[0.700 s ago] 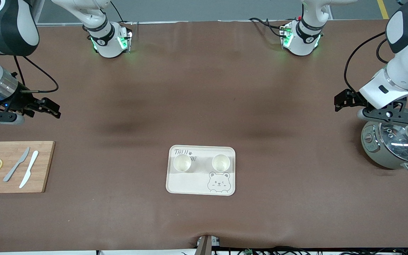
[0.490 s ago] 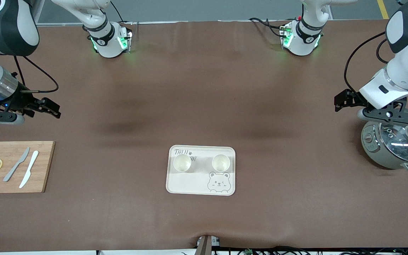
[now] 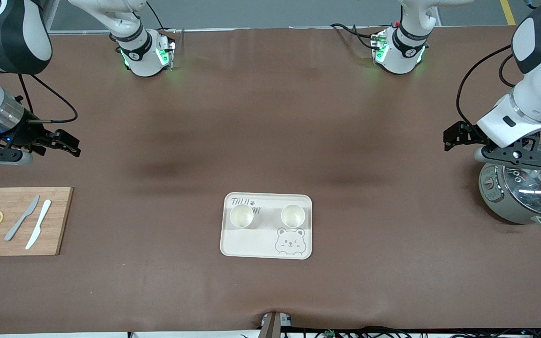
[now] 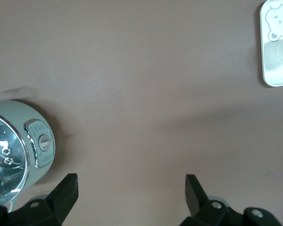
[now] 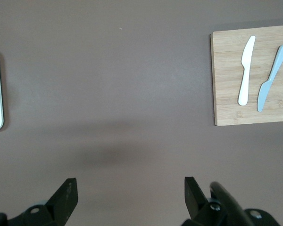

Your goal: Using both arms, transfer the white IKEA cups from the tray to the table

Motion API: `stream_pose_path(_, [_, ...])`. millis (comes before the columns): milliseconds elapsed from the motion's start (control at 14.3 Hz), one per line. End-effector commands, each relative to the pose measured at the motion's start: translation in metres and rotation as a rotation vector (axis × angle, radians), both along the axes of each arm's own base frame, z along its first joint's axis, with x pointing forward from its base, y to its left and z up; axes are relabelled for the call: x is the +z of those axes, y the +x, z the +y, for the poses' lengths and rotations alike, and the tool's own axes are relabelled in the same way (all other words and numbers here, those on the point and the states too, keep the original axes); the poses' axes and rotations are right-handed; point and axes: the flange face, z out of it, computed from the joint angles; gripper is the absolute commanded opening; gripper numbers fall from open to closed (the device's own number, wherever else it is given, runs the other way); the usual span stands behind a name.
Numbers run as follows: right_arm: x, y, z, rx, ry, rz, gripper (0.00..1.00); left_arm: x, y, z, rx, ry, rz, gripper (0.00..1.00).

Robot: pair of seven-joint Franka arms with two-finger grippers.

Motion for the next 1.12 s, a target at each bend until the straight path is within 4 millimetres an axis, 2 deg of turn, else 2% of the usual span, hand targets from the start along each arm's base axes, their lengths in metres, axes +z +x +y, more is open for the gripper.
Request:
stream_pose_path(0, [0.002,-0.005,0.000,0.005,-0.001,-0.011,1.00,0.008,0.028,-0.009,-0.002,-0.026,-0.031,1.00])
stream_pose_path(140, [0.004,-0.005,0.001,0.006,0.000,-0.014,1.00,0.002,0.047,-0.016,0.022,-0.033,-0.033,1.00])
stream_pose_path(420, [0.008,-0.004,-0.002,0.002,0.002,-0.017,1.00,-0.035,0.076,-0.082,0.046,-0.026,-0.007,1.00])
stream_pose_path(700, [0.006,-0.002,0.001,0.007,0.002,-0.019,1.00,-0.082,0.107,-0.143,0.096,-0.041,-0.022,1.00])
stream_pose_path(1050, [0.006,-0.002,0.001,0.007,0.002,-0.019,1.00,-0.140,0.126,-0.201,0.111,-0.039,-0.050,1.00])
